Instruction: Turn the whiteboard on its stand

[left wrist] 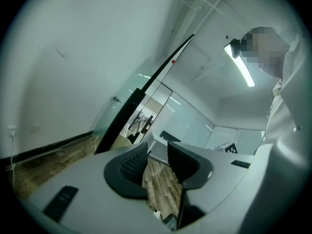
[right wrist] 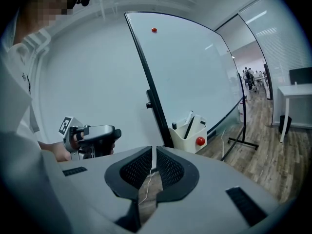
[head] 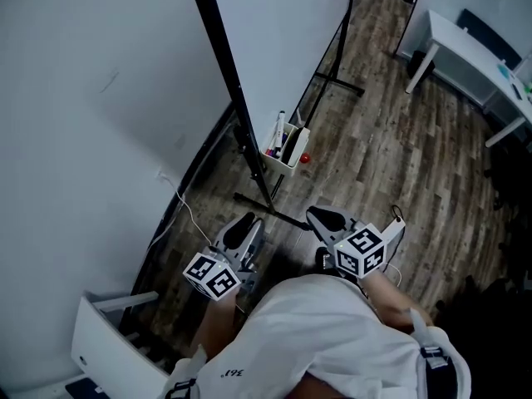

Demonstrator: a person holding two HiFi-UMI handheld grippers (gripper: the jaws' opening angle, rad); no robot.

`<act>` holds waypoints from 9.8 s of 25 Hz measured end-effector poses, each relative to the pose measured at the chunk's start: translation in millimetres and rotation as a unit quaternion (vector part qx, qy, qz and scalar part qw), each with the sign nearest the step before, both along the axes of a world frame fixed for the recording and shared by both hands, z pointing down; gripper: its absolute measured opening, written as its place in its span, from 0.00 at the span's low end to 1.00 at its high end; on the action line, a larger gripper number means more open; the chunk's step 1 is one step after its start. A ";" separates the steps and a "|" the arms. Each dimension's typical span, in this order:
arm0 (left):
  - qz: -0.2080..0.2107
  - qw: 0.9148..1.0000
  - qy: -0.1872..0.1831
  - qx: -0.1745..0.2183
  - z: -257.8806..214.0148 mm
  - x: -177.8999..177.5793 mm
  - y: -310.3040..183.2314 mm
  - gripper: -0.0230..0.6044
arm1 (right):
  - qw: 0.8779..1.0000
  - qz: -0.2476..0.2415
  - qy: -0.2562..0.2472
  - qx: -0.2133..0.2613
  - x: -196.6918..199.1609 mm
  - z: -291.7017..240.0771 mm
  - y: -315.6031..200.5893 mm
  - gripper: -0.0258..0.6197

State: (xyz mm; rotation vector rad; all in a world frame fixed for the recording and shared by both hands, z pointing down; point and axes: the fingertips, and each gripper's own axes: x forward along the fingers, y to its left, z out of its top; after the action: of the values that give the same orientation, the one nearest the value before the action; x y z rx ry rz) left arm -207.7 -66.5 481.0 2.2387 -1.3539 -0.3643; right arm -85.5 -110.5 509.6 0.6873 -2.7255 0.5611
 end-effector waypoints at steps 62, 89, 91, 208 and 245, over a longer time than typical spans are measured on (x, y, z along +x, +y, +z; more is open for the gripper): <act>-0.075 0.976 -0.195 0.056 -61.3 -37.0 -193.6 0.39 | 0.977 -0.154 0.048 0.142 -163.0 -23.7 -109.6 0.18; -0.068 0.975 -0.205 0.054 -58.3 -5.0 -169.1 0.35 | 0.982 -0.144 0.018 0.117 -132.1 -23.8 -83.5 0.18; -0.066 0.975 -0.205 0.054 -58.5 1.4 -163.6 0.35 | 0.982 -0.146 0.017 0.116 -125.9 -24.0 -78.3 0.18; -0.024 0.984 -0.166 0.067 -62.1 50.0 -125.6 0.36 | 0.985 -0.152 0.020 0.081 -78.4 -23.2 -48.9 0.21; -0.059 0.981 -0.174 0.062 -63.9 -38.4 -175.7 0.36 | 0.982 -0.166 0.030 0.088 -164.8 -24.3 -93.8 0.21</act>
State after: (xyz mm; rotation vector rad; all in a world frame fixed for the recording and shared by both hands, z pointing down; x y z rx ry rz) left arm -246.1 -242.3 417.1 2.4118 -1.6881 -0.0998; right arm -250.4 -204.3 485.3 0.2680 -2.7694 0.2185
